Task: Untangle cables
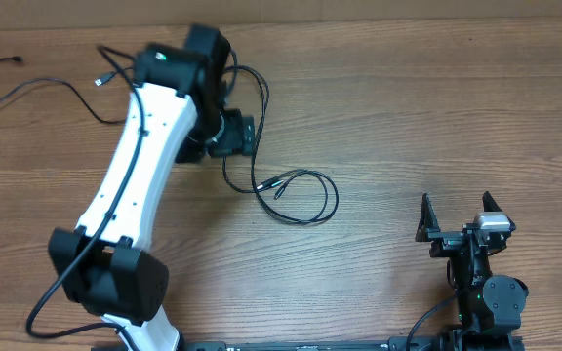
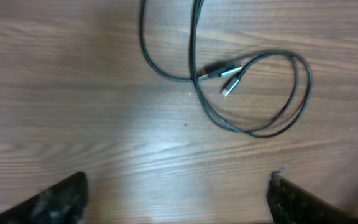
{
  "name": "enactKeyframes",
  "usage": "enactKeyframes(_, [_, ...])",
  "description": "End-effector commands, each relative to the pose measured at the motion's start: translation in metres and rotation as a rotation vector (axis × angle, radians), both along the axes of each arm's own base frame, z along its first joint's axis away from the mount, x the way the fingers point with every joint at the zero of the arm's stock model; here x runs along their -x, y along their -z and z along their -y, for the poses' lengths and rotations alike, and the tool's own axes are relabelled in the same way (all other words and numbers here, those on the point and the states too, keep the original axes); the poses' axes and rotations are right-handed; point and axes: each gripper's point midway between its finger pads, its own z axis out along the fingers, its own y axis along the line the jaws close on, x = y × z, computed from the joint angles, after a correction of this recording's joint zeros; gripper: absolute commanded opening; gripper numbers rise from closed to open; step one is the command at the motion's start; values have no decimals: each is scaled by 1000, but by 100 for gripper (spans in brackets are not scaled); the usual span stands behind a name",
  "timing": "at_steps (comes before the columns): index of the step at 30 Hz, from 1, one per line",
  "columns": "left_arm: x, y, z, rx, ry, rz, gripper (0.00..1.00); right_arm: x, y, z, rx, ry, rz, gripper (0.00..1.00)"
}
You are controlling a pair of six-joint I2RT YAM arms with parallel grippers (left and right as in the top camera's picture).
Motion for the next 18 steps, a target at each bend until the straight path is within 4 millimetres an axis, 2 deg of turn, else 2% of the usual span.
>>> enactKeyframes(1, [16, 41, 31, 96, 50, -90, 82, 0, 2, 0, -5, 0, 5, 100])
enactKeyframes(5, [26, 76, 50, 145, 65, -115, 84, 0, 2, 0, -5, 0, 5, 100])
enactKeyframes(10, [39, 104, 57, 129, -30, -154, 82, 0, 2, 0, -5, 0, 5, 100])
enactKeyframes(15, [42, 129, 52, 57, -92, -127, 80, 0, 2, 0, -5, 0, 5, 100])
enactKeyframes(18, [43, 145, 47, 13, -138, -104, 74, 0, 2, 0, -5, 0, 5, 100])
